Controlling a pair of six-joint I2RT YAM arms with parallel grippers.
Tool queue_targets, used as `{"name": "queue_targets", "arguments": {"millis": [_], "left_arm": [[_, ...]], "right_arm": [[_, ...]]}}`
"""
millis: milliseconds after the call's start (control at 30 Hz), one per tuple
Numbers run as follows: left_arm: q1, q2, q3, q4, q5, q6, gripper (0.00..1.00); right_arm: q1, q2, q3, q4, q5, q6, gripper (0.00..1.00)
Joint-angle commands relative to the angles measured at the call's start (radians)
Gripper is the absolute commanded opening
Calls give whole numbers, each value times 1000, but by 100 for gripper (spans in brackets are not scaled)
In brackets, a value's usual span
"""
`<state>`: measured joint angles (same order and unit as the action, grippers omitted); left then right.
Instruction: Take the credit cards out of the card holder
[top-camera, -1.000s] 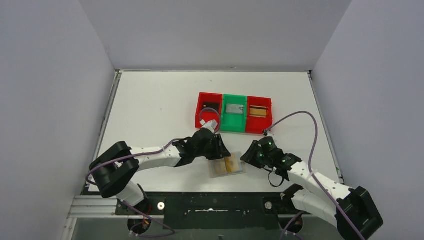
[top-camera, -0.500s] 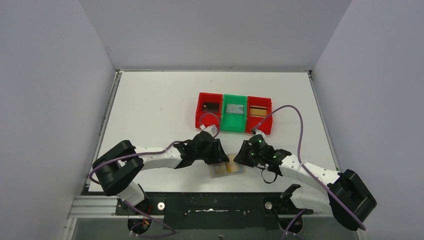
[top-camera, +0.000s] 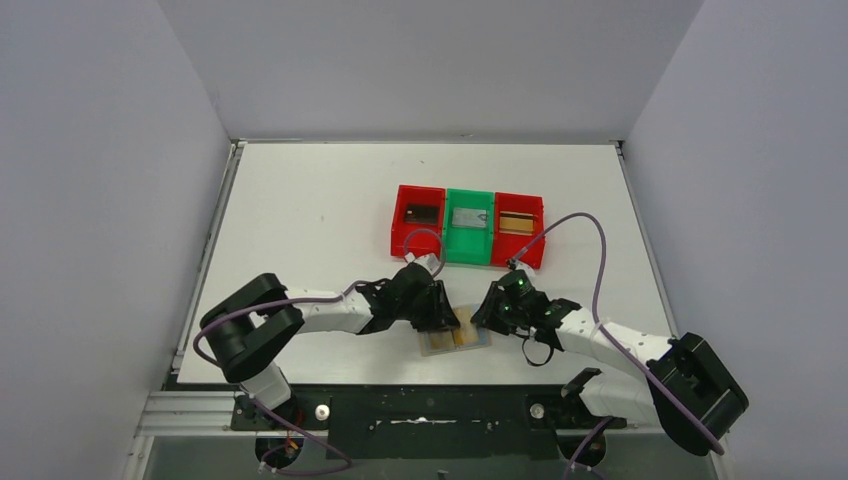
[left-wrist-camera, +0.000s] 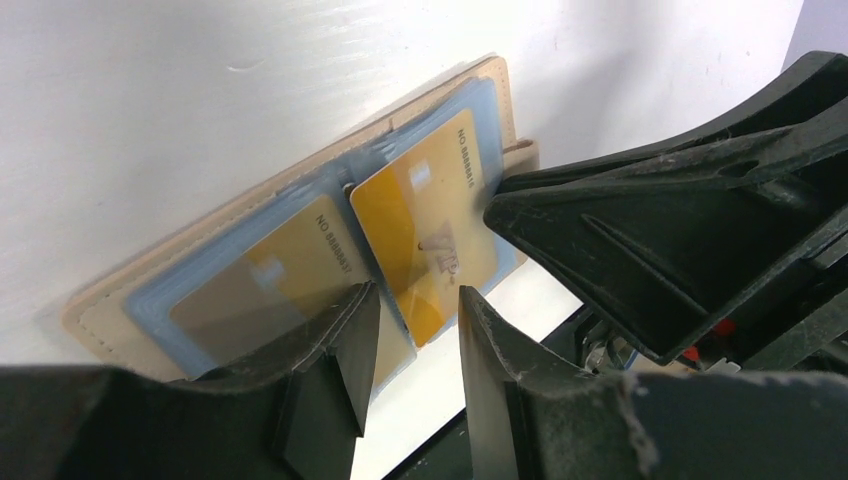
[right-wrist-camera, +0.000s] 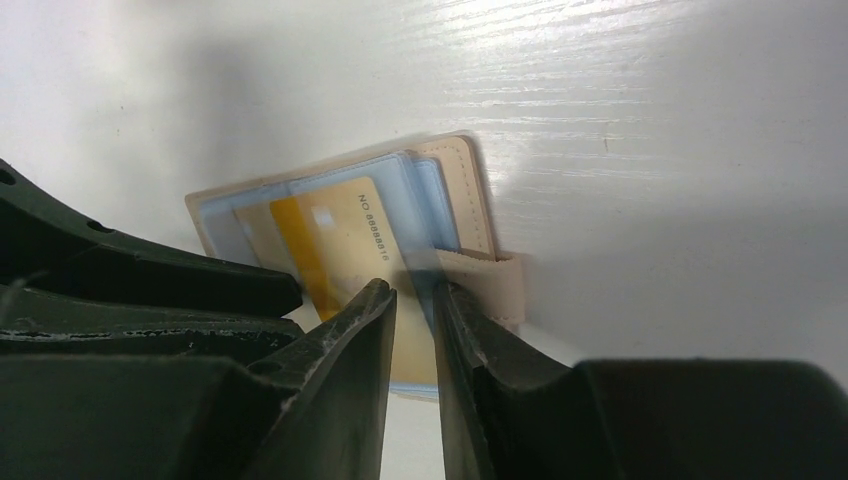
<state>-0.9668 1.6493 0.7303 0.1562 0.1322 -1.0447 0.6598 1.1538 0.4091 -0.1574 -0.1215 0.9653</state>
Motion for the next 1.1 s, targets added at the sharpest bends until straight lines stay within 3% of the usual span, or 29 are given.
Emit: {"name": "queue_targets", "arguments": {"millis": [0,433,700,1067], "left_arm": [[-1,26,48,8,-1,-9,35],[3,61,33,35,-71,-61,38],[10,31,37,-20,-184,-47,42],[10,103,74,-5,-120,-27,39]], "right_arm": [[-6,27,-18,-12,40,9,23],[-6,34,-64,-16,59,55,16],[-5,23,-77,6,50,66,16],[-5,46,-85,30,40,72,8]]}}
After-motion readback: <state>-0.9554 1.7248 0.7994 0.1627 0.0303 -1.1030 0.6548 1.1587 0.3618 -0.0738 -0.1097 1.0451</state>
